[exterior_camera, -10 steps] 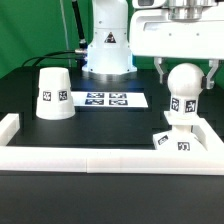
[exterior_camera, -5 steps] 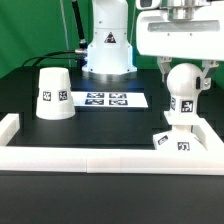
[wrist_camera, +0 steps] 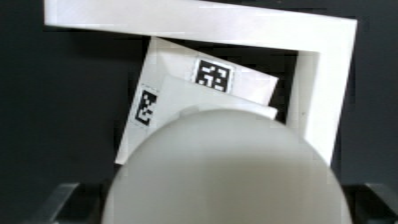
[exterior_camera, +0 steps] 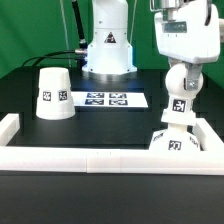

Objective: Assemble lamp

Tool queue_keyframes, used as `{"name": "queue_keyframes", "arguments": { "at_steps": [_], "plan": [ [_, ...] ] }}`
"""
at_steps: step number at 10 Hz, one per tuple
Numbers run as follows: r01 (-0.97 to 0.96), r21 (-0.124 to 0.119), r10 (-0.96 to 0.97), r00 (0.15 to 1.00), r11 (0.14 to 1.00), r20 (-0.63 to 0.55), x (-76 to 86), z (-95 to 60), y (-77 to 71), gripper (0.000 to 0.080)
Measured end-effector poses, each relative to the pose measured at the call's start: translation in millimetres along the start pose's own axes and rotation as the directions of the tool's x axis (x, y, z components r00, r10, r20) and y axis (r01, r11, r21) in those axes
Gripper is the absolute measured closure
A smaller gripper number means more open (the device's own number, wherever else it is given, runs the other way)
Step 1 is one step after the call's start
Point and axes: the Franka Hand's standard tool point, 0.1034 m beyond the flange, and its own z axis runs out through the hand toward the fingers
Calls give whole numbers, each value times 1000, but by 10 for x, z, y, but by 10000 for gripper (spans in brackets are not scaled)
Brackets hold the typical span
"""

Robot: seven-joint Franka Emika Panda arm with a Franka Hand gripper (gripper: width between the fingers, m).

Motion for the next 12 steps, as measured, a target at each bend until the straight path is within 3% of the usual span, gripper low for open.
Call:
{"name": "queue_keyframes", "arguments": {
  "at_steps": [3, 4, 6, 9, 12],
  "plan": [
    [-130, 0, 130, 992, 992, 7, -18, 6, -1, 218],
    [-113, -4, 113, 994, 994, 6, -34, 10, 9, 127],
    [-4, -4, 4, 1000, 1000, 12, -74, -33, 10, 105],
    [155, 18, -155, 987, 988, 28, -60, -297, 7, 101],
    [148, 33, -149, 988, 988, 42, 67, -574, 48, 101]
  ]
}}
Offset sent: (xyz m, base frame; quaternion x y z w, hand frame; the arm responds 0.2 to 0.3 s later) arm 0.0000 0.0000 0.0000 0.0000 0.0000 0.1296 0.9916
